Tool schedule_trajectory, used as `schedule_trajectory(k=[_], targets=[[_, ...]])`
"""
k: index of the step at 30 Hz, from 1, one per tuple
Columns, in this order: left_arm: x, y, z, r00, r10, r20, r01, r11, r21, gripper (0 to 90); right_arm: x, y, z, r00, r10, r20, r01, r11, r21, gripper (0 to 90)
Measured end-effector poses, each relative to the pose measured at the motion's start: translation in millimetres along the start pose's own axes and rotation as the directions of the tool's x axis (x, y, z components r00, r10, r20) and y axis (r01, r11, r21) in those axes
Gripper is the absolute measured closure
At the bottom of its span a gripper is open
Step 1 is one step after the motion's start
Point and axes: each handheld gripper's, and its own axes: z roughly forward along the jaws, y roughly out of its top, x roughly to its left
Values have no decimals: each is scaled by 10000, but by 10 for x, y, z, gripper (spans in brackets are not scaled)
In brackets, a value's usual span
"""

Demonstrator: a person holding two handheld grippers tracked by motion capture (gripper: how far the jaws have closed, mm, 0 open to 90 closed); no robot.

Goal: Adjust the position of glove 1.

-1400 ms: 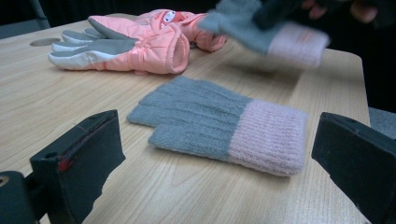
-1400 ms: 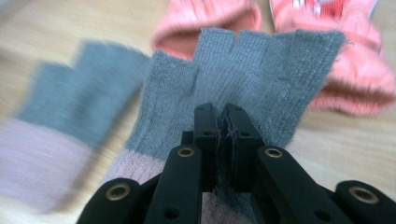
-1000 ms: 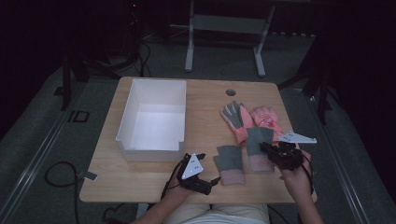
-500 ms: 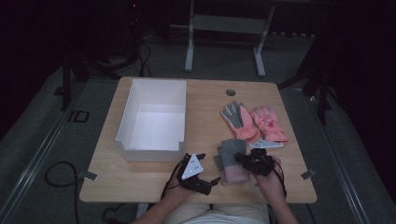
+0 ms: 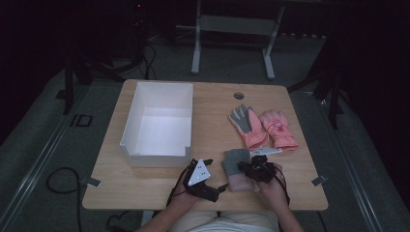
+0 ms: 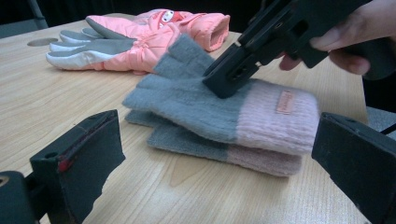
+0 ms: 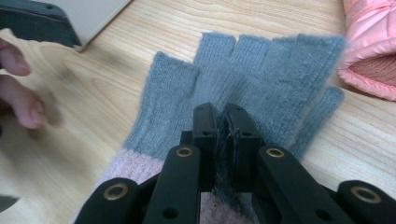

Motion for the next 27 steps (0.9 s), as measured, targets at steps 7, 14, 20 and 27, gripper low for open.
schedule_trajectory(k=[7,14,20,27], targets=[[0,1,3,10000,-21,2,21,10000,20,15,-42,-43,91,10000,9,-69,-8,9998,186,794],[1,2,5,10000,6,-54,-6,10000,28,16,-85,-65,92,9998,-49,-182,51,9999,121,597],[2,2,6,9999,149,73,-149,9999,-29,15,-199,-67,-96,9990,-156,-420,137,9989,-458,286],[-33,44,56,9976,367,587,-387,9986,347,15,-464,-101,-365,9959,-261,-861,120,9869,-1606,175]])
